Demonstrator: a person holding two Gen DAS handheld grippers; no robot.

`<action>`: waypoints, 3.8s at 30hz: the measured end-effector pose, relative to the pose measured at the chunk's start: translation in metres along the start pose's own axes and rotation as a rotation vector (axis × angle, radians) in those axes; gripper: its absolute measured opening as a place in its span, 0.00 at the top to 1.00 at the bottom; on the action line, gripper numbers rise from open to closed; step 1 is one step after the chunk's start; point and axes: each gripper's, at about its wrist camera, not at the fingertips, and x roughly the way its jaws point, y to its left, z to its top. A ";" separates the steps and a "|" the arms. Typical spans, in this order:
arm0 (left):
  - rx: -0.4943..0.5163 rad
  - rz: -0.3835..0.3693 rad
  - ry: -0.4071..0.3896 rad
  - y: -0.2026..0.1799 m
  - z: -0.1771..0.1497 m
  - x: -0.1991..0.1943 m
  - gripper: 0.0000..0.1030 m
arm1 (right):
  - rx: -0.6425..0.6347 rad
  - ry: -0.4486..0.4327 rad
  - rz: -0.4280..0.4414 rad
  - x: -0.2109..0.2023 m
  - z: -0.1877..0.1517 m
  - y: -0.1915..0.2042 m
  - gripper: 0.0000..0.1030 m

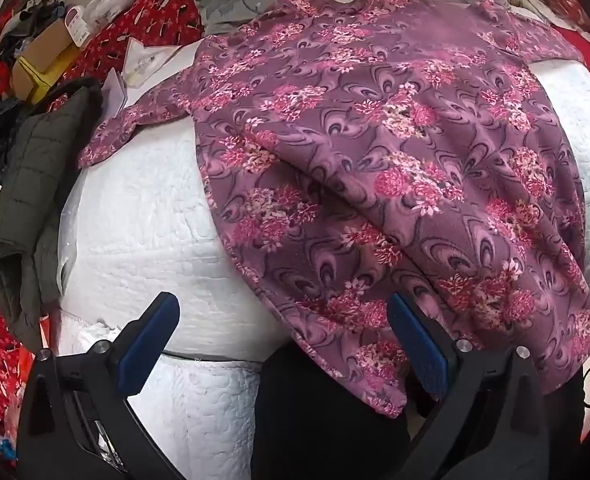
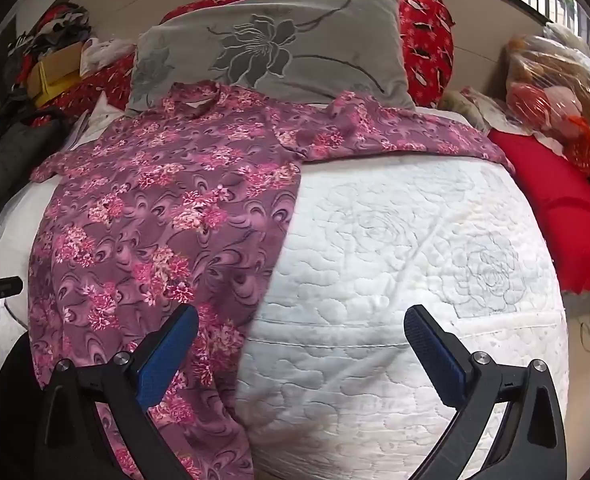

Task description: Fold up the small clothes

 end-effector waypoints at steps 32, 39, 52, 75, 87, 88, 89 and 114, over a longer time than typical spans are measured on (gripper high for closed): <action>-0.189 -0.107 -0.146 0.076 -0.023 0.017 0.00 | 0.040 0.016 -0.200 -0.042 0.007 0.020 0.00; -0.197 -0.132 -0.145 0.077 -0.025 0.021 0.00 | 0.047 0.032 -0.204 -0.043 0.009 0.023 0.00; -0.182 -0.130 -0.157 0.070 -0.030 0.007 0.00 | 0.008 0.015 -0.170 -0.042 0.004 0.035 0.01; -0.230 -0.242 0.010 0.078 -0.037 0.036 0.00 | 0.060 0.065 -0.087 -0.036 -0.015 0.020 0.02; -0.198 -0.443 0.217 0.029 -0.032 0.082 0.27 | 0.198 0.299 0.153 0.032 -0.058 0.010 0.26; -0.202 -0.468 0.226 0.028 -0.031 0.084 0.60 | 0.196 0.319 0.174 0.037 -0.060 0.014 0.29; -0.197 -0.501 0.242 0.026 -0.031 0.085 0.95 | 0.187 0.338 0.189 0.042 -0.062 0.019 0.30; -0.500 -0.676 0.242 0.152 -0.092 0.069 0.74 | 0.461 0.290 0.298 -0.002 -0.075 -0.038 0.35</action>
